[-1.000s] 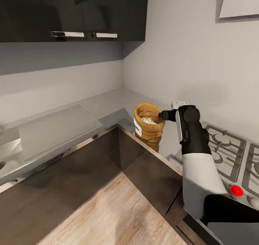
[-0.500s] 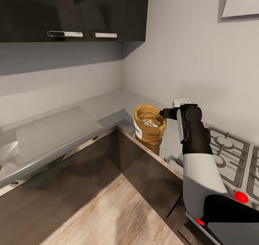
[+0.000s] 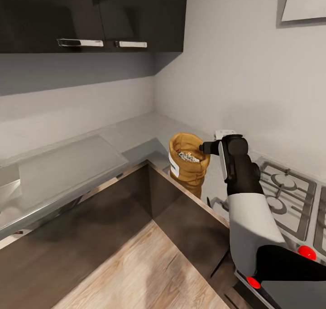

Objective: In the kitchen, take the popcorn bag from the countertop, put it into the microwave, and heat it until the popcorn is cooked so the cooked popcorn ends up inside the bag.

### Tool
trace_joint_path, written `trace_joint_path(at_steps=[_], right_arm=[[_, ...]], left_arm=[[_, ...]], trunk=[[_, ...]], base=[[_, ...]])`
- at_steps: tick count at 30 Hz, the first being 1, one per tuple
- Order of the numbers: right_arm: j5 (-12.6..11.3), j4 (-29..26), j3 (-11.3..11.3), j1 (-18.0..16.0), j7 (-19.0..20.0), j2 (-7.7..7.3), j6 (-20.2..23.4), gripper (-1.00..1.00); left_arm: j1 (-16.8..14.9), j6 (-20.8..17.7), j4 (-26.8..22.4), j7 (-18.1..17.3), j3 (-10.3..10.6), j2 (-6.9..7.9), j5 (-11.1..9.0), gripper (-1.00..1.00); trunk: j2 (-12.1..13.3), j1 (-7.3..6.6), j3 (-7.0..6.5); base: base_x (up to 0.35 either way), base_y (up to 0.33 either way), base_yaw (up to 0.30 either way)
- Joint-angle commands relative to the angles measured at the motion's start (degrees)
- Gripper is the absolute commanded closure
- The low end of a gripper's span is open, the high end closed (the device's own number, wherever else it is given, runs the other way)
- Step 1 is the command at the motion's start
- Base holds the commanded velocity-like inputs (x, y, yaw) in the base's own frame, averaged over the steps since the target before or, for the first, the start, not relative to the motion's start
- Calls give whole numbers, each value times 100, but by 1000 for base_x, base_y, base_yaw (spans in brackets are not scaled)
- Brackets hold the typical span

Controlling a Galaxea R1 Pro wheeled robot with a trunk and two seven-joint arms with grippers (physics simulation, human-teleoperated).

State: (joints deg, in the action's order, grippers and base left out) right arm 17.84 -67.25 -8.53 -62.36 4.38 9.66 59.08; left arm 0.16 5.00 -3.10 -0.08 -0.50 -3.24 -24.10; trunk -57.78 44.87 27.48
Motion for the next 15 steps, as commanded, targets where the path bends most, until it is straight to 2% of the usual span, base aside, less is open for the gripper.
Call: trace_joint_path(at_steps=[1, 9, 15], right_arm=[[48, 7, -15, -4, 49, 4, 4, -100], [12, 37, -51, 74, 67, -53, -401, -100], [9, 425, -53, 84, 105, -184, -647, -100]], left_arm=[[2, 10, -7, -1, -3, -1, -25, -100], [2, 10, -7, -1, -2, -1, -25, -100], [2, 13, -7, -1, -2, -1, -25, -100]], trunk=[[-3, 2, 5], [-3, 2, 5], [-3, 2, 5]], base=[[149, 0, 0], [124, 0, 0], [63, 0, 0]])
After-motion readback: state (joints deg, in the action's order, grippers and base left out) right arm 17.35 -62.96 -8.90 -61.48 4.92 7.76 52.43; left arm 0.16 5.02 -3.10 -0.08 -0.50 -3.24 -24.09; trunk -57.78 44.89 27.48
